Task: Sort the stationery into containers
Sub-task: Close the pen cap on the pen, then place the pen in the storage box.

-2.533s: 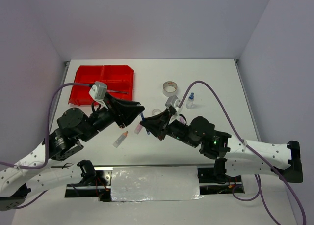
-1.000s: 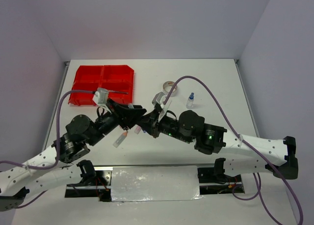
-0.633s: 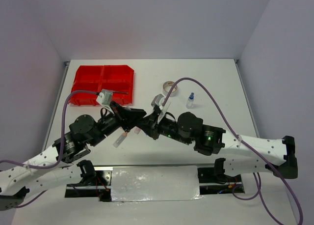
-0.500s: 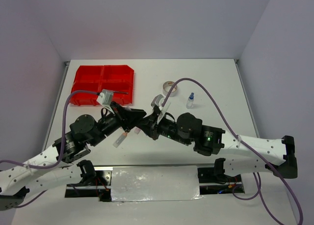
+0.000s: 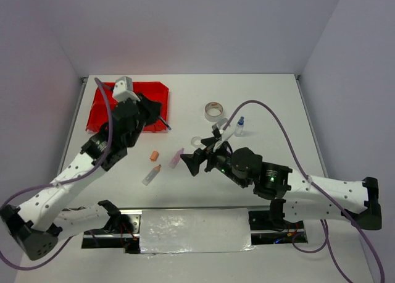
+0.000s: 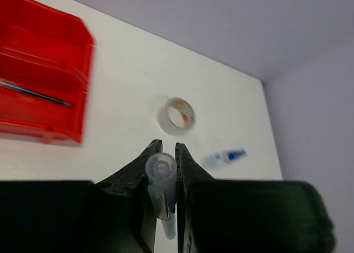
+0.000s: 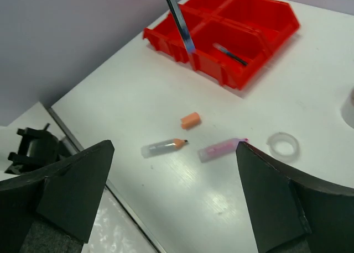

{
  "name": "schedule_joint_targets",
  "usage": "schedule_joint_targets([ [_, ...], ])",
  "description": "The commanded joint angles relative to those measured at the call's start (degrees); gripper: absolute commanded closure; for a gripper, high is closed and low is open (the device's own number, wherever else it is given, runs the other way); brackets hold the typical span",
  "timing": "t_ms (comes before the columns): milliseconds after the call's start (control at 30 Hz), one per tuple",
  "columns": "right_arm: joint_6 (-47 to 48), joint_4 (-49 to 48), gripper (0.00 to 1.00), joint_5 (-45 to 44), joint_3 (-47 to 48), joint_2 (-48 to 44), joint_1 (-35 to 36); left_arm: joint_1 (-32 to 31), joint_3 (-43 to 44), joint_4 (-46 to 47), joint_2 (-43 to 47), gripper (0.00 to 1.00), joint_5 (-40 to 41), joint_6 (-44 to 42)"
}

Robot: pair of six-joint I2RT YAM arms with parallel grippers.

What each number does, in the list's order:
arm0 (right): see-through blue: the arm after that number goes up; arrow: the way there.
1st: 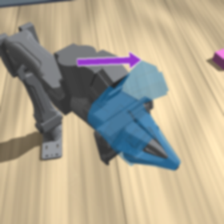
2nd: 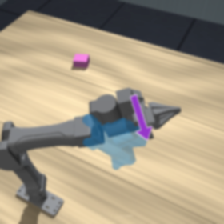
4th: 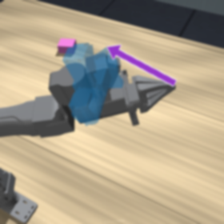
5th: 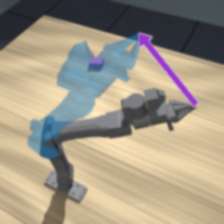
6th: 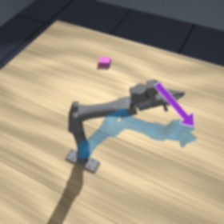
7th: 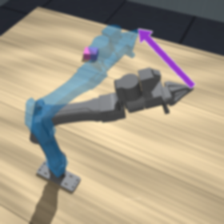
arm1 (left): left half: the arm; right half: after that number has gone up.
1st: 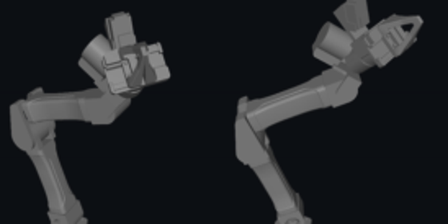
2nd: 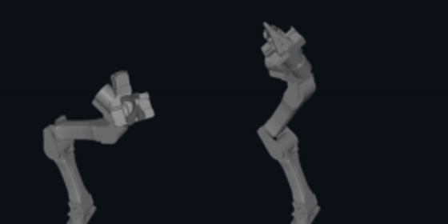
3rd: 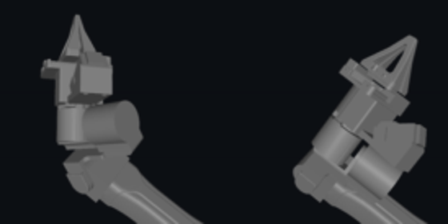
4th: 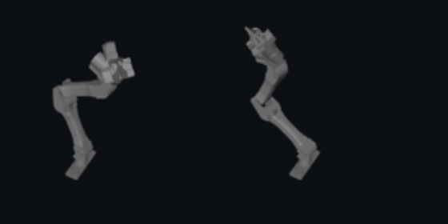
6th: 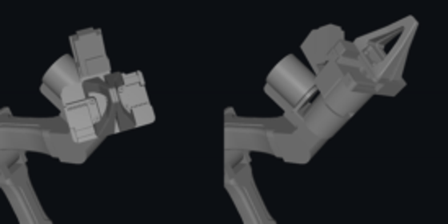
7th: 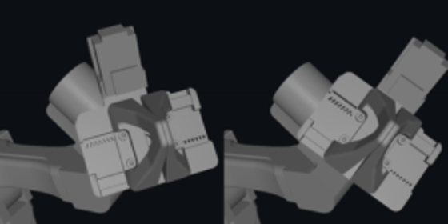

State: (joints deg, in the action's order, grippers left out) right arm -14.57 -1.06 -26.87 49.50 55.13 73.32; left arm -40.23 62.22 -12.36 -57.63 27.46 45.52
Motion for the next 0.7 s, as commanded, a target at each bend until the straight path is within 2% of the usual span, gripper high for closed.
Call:
schedule_joint_targets([
  [0,-3.36,3.43,0.0,-6.43,-3.17,-7.91,-0.37,10.56,3.09,1.72,-4.76,1.0,3.29,2.03],
  [33,-4.06,4.39,0.0,-6.7,-4.66,-9.5,-0.28,13.13,3.17,2.51,-6.17,1.0,3.04,2.38],
  [133,-4.68,5.27,0.0,-6.18,-7.3,-14.87,-0.28,22.01,-0.15,12.85,-11.88,1.0,-1.87,3.43],
  [167,-4.85,5.89,0.0,-6.35,-7.57,-15.75,-0.28,25.08,-2.08,19.76,-14.85,1.0,-2.5,3.96],
  [300,-6.52,9.93,0.0,-4.86,-7.57,-19.53,-0.28,29.58,-4.21,33.23,-22.6,0.99,-6.63,5.2],
  [467,-7.84,8.01,0.0,-0.03,-11.0,-25.33,-0.19,31.26,-0.53,38.2,-32.7,0.9,-5.31,5.02],
  [667,-5.56,7.66,0.0,-0.9,-10.47,-25.69,-0.28,31.79,-1.92,40.84,-39.75,0.87,-4.62,8.88],
])
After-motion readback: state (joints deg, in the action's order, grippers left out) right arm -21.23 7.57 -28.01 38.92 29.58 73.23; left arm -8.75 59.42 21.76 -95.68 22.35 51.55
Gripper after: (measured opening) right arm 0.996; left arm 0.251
